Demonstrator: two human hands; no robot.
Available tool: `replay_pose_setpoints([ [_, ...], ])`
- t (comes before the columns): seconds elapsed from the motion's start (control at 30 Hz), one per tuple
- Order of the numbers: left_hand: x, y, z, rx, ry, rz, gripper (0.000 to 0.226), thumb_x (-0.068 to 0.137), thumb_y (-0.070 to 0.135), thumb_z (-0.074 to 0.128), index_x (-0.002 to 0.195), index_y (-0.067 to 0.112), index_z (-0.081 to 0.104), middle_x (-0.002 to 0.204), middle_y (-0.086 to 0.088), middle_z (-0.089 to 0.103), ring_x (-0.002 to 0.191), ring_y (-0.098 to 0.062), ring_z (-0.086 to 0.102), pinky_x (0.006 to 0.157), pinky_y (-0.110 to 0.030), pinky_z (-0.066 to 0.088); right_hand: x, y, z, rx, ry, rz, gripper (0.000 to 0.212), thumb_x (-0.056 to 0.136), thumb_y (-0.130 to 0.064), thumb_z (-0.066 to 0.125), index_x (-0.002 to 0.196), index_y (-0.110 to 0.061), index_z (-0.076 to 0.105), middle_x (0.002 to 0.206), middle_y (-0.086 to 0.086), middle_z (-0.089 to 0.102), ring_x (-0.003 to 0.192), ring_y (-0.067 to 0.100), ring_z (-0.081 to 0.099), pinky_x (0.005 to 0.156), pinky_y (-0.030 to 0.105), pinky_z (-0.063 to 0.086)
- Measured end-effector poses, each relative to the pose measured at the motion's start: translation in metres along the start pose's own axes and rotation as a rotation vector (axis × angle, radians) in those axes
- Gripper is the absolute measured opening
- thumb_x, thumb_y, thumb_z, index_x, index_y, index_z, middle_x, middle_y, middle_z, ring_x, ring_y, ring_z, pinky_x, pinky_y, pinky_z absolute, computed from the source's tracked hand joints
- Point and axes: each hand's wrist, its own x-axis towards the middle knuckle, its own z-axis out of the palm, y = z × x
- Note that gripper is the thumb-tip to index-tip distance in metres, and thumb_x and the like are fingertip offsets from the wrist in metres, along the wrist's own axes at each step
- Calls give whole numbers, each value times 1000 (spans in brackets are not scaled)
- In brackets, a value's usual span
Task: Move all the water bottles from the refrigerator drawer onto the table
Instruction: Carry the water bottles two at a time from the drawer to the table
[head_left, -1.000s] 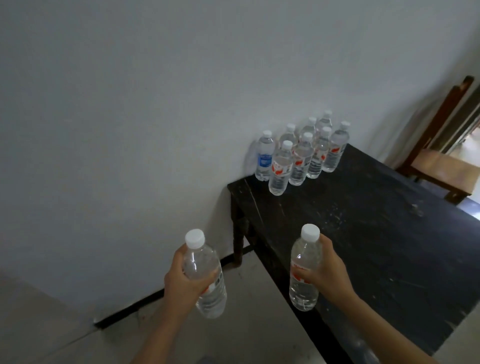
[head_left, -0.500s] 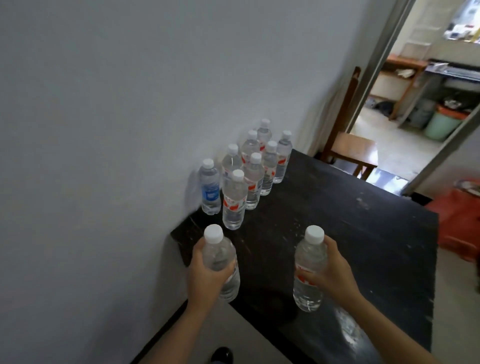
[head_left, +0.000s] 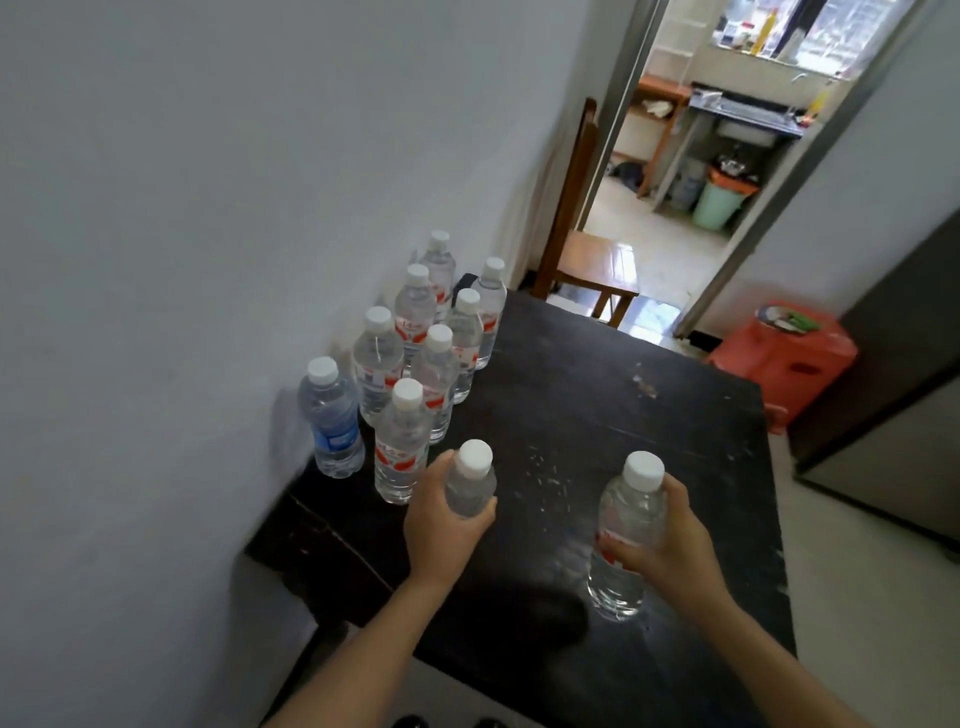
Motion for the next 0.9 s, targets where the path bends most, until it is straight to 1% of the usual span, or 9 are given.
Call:
replay_pose_setpoints([
  [0.13,9,-2,11,38,19,35,62,59,16,83,114,18,55,106,14,53,99,-9,51,82,-26,39,9,6,-4,-19,-20,-8,84,57,-14,84,120,-38,33,93,-22,50,91,12,56,82,36,51],
  [0.27,19,0,18,-7,23,3,61,61,18,82,112,29,50,104,15,55,99,-8,53,82,-26,41,28,4,-4,-43,-50,-34,86,58,-15,84,127,-30,35,92,-21,49,90,14,56,80,37,52],
  [0.37,23,-3,20,-26,-15,-4,64,63,15,82,112,34,45,106,17,53,101,-6,51,84,-19,38,46,0,1,-17,-51,-77,85,59,-15,84,128,-27,37,100,-12,52,93,15,55,81,32,46],
  [0.43,25,-2,18,-20,-32,-2,66,63,12,82,109,38,43,106,23,50,98,4,50,82,-6,34,59,-5,6,-3,-65,-114,84,60,-15,84,129,-24,37,104,-9,51,94,14,53,82,31,45],
  [0.5,28,-2,18,-12,-36,-2,67,63,10,82,104,44,40,104,28,48,96,12,48,78,2,32,74,-13,14,15,-84,-138,83,61,-17,83,129,-25,36,104,-10,51,95,14,54,83,34,47],
  [0.53,29,-4,18,-8,-35,-4,67,63,11,82,103,44,41,104,27,48,96,12,49,77,2,33,81,-16,19,21,-96,-158,82,61,-18,82,128,-26,36,105,-10,51,97,15,55,85,36,47],
  [0.63,31,-2,21,24,-22,-29,67,63,14,82,107,41,40,106,27,47,98,3,49,79,-2,32,101,-25,35,38,-158,-221,84,61,-21,83,130,-26,35,113,-7,51,104,17,53,91,40,47],
  [0.73,32,0,22,18,-3,-61,68,63,12,82,102,45,38,106,27,46,96,5,48,78,-1,33,121,-38,50,74,-222,-266,87,62,-20,82,132,-26,32,123,0,51,110,18,52,93,39,46],
  [0.9,35,-3,22,41,-6,-131,72,59,18,84,104,48,37,115,11,52,107,-9,52,87,-23,40,149,-63,80,126,-268,-292,86,62,-24,82,131,-30,30,129,0,48,114,18,50,94,41,47],
])
